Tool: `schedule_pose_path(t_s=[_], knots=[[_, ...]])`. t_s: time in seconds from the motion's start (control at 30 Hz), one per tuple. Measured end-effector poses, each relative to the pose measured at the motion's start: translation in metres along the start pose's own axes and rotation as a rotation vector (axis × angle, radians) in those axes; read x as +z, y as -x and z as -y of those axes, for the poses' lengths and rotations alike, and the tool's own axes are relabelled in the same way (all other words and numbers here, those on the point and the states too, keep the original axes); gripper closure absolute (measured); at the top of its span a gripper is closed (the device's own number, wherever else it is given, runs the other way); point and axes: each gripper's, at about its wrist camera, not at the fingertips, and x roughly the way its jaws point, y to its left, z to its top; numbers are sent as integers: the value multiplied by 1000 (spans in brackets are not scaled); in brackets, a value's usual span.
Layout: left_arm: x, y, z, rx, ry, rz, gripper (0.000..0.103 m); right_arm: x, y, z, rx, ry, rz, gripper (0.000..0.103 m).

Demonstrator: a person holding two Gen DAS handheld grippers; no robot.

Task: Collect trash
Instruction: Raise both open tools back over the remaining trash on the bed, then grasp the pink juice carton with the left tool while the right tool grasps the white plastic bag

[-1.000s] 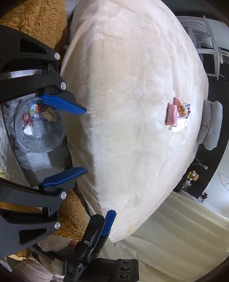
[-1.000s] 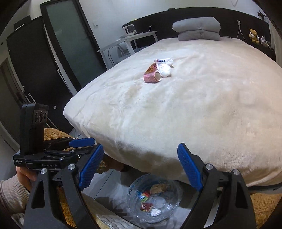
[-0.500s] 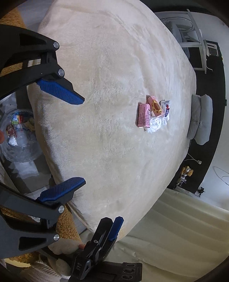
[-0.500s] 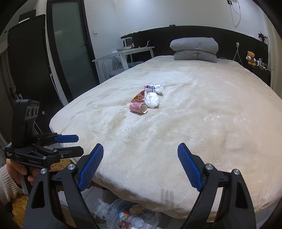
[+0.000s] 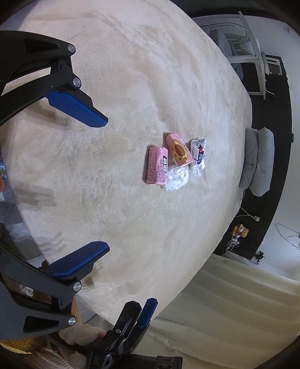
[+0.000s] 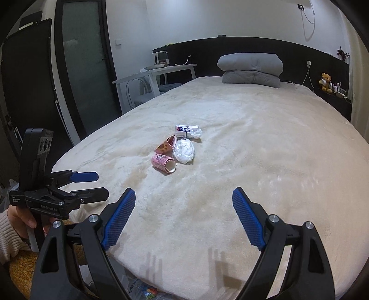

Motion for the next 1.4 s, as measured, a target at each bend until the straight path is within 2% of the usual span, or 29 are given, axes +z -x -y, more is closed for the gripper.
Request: schedule_pose_path(t_s=[0.1, 0.23, 0.4, 0.6, 0.7, 0.77, 0.9, 1.17, 1.2, 1.27, 1.33, 1.4], knots=[[11, -11, -8, 5, 2, 1, 6, 8, -11, 4, 2, -1, -2, 18], [23, -30, -16, 6, 7, -37, 6, 18, -31, 13, 20, -18, -30, 18], [38, -49, -22, -25, 3, -46, 6, 33, -50, 21, 63, -50, -45, 18], [52, -83, -28, 4, -14, -82, 6, 46, -75, 28, 80, -57, -54, 18], [56, -97, -33, 23, -8, -81, 6, 50, -93, 35, 83, -69, -78, 18], [59, -104, -38, 2, 22, -94, 6, 51, -104, 41, 89, -91, -100, 18], [60, -121, -37, 12, -6, -122, 6, 54, -125, 48, 104, -110, -135, 18], [67, -138, -40, 21, -21, -106, 8, 60, -148, 51, 133, -138, -153, 18], [68, -139, -40, 27, -29, -102, 10, 61, -148, 51, 136, -140, -151, 18], [70, -139, -39, 39, -39, -100, 29, 61, -150, 51, 137, -137, -149, 18], [70, -137, -41, 21, -25, -103, 39, 61, -153, 51, 143, -140, -154, 18], [70, -135, -45, 12, -23, -100, 42, 61, -155, 51, 138, -135, -158, 18]])
